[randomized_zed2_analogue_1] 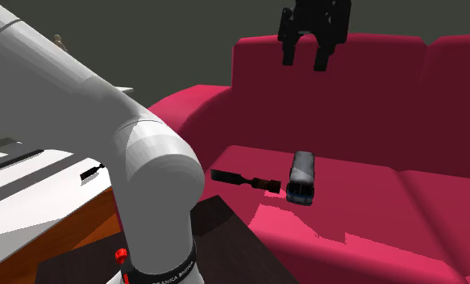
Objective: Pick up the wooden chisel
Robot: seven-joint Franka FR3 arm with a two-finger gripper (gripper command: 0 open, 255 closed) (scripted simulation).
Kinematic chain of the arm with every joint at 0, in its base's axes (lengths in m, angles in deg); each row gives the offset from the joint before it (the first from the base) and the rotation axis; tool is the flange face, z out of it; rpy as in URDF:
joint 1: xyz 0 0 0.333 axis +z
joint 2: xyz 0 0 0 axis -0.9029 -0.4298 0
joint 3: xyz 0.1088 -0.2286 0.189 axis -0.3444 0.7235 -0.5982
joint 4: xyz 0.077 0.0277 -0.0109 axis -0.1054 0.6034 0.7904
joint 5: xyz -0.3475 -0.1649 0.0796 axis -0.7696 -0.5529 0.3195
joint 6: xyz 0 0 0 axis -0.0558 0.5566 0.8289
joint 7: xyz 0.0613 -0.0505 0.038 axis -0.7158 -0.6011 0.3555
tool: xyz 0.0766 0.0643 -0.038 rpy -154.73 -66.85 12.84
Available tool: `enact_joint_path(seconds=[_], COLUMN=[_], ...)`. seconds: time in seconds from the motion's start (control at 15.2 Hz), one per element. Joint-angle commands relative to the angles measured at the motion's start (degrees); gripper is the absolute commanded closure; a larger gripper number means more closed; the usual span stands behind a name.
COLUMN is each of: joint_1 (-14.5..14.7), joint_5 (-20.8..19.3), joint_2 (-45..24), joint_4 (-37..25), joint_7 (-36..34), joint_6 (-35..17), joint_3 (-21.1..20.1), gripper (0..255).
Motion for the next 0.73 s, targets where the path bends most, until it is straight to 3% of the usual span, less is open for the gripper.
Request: enact_joint_path(seconds=[0.0, 0.66], joint_1=[0.0, 1.6], joint_5=[0.0, 5.8], joint_2=[0.0, 2.2], joint_4=[0.0, 17.3], joint_7=[0.0, -13.6], joint_6=[0.0, -17.9], joint_3=[0.0, -10.1], gripper=[0, 0])
